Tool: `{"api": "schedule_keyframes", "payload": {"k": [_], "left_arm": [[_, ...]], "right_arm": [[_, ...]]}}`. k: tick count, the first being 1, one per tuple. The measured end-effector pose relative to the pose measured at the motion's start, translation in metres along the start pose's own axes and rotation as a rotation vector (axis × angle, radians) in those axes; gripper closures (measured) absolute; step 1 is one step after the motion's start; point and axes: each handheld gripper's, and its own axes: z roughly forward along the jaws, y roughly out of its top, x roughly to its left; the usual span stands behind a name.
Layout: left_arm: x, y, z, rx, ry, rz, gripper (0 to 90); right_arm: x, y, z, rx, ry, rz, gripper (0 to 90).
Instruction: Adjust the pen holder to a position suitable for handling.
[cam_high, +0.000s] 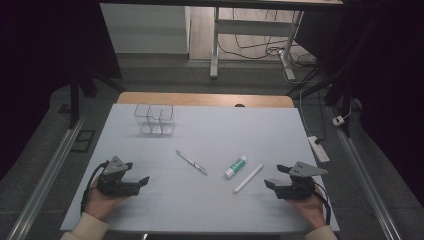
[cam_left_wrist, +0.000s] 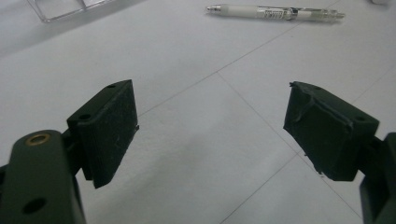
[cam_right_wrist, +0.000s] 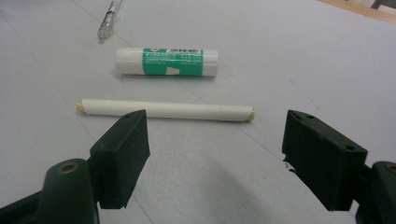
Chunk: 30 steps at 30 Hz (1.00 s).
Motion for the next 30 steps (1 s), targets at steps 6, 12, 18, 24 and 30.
{"api": "schedule_keyframes", "payload": {"k": [6, 12, 18, 24, 30], "left_arm": [[-0.001, 0.000, 0.000, 0.005, -0.003, 0.004, 17.8], [0.000, -0.001, -0.001, 0.001, -0.002, 0.003, 18.2], [0.001, 0.001, -0.001, -0.004, 0.001, 0.006, 18.4], [0.000, 0.005, 0.003, -0.003, -0.006, 0.021, 19.1], [0.004, 0.011, 0.001, -0.014, -0.008, 0.007, 19.1]], "right_arm": [[-0.001, 0.000, 0.000, 0.004, -0.001, 0.002, 22.8], [-0.001, 0.001, 0.000, 0.003, -0.005, 0.003, 23.3], [-0.001, 0.001, 0.000, 0.002, 0.000, 0.003, 23.4], [0.000, 0.001, 0.001, 0.006, 0.003, 0.003, 23.6], [0.001, 0.002, 0.002, 0.006, 0.001, 0.008, 24.1]]}}
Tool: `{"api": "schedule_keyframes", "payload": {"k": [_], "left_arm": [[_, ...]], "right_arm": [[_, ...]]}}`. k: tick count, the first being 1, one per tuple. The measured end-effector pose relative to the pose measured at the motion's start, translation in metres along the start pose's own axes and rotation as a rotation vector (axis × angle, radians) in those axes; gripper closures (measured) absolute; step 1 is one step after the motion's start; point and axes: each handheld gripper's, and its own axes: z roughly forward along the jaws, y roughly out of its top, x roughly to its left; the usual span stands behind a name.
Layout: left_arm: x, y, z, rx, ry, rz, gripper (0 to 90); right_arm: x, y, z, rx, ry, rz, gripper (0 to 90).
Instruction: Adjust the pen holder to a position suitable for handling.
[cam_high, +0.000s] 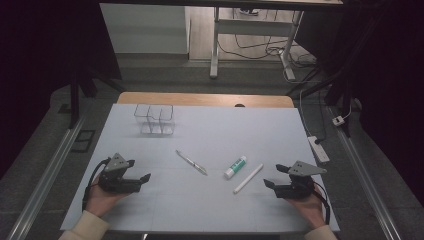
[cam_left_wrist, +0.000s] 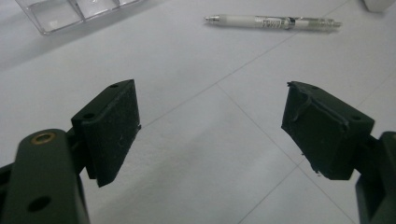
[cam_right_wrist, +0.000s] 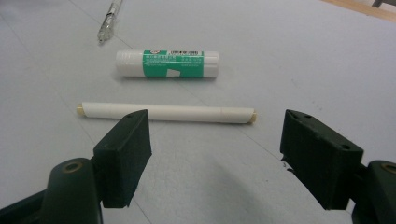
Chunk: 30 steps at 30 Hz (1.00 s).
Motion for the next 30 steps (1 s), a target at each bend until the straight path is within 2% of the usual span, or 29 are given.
{"api": "schedule_keyframes", "payload": {"k": [19, 30], "left_arm": [[0.028, 0.039, 0.001, -0.015, 0.013, -0.023, 19.7], [0.047, 0.059, 0.012, 0.001, 0.043, -0.032, 20.5]], "right_arm": [[-0.003, -0.001, 0.001, 0.020, -0.012, 0.013, 24.4], [-0.004, -0.001, 0.003, 0.014, -0.004, 0.025, 24.7]]}}
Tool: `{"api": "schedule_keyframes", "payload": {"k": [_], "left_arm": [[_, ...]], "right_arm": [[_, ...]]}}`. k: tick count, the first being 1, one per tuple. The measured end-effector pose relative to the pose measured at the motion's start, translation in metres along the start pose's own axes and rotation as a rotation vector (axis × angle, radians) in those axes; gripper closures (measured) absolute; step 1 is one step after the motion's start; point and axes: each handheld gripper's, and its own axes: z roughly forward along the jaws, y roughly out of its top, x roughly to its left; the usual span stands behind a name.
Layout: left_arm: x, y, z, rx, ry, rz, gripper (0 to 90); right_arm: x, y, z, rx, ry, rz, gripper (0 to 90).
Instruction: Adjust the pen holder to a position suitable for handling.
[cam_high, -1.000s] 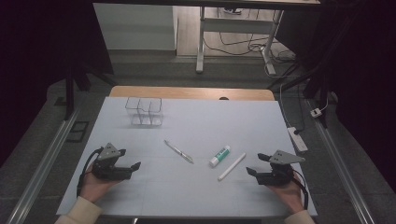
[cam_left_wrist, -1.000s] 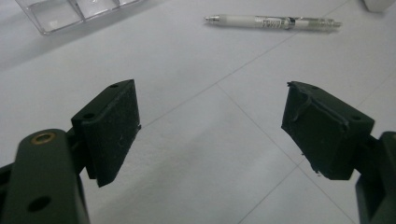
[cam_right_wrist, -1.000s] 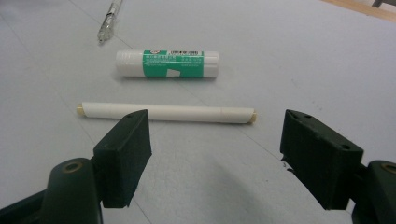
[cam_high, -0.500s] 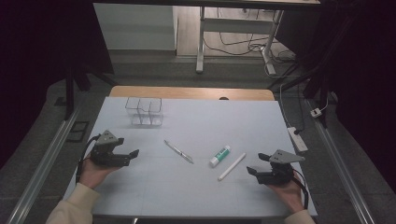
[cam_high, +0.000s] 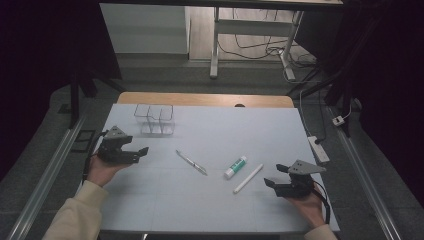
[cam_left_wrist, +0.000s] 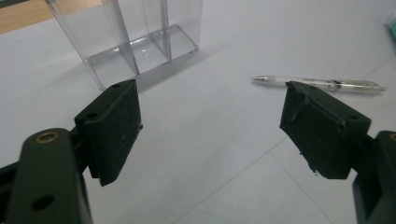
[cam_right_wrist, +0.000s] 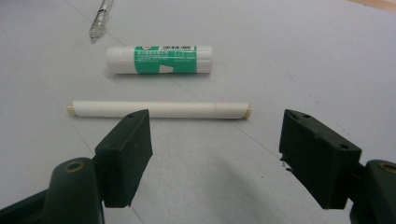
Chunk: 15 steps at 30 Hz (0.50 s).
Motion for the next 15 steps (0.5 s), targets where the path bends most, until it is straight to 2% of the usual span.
{"api": "schedule_keyframes", "payload": {"k": [5, 11, 15], "left_arm": [[0.006, 0.007, 0.005, 0.011, 0.008, 0.002, 20.8], [0.017, 0.013, 0.009, 0.019, 0.027, -0.015, 21.2], [0.026, 0.016, 0.011, 0.026, 0.035, -0.029, 22.0]], "right_arm": [[0.000, 0.000, 0.000, 0.002, 0.001, 0.002, 24.8], [0.000, 0.000, 0.001, 0.005, 0.000, 0.001, 24.8], [-0.001, 0.000, 0.001, -0.015, 0.014, 0.021, 25.1]]}}
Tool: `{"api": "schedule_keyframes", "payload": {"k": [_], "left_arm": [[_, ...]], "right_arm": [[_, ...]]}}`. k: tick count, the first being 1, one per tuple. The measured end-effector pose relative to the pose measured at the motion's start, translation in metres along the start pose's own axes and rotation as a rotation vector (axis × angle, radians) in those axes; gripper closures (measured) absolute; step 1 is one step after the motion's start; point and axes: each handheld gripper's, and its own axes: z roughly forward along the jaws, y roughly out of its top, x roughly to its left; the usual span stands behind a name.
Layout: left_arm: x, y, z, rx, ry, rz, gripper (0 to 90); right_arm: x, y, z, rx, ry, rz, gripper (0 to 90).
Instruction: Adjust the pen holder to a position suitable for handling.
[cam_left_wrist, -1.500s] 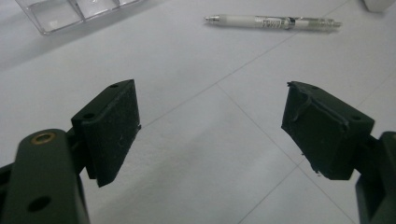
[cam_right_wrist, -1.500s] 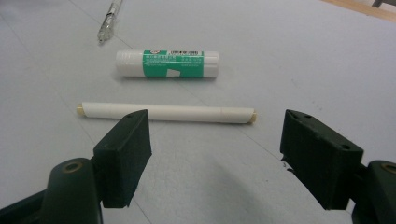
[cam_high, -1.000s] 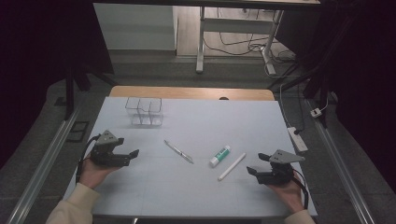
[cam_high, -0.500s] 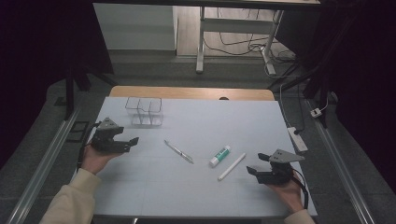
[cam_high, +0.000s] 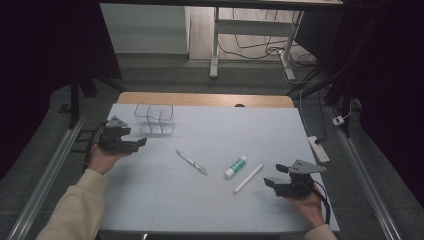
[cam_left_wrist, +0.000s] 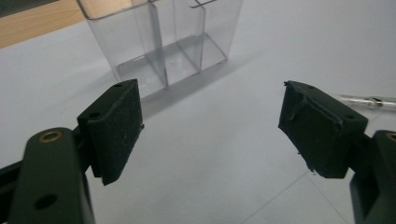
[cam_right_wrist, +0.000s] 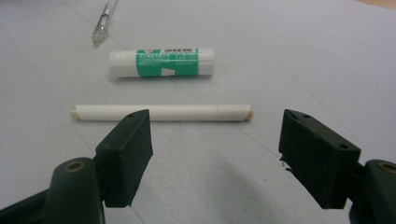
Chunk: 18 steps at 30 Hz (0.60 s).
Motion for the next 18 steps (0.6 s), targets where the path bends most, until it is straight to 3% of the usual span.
{"api": "schedule_keyframes", "payload": {"k": [18], "left_arm": [[0.035, 0.010, 0.010, 0.020, 0.051, -0.051, 26.5]], "right_arm": [[-0.001, -0.001, 0.001, 0.010, 0.001, 0.003, 25.3]]}}
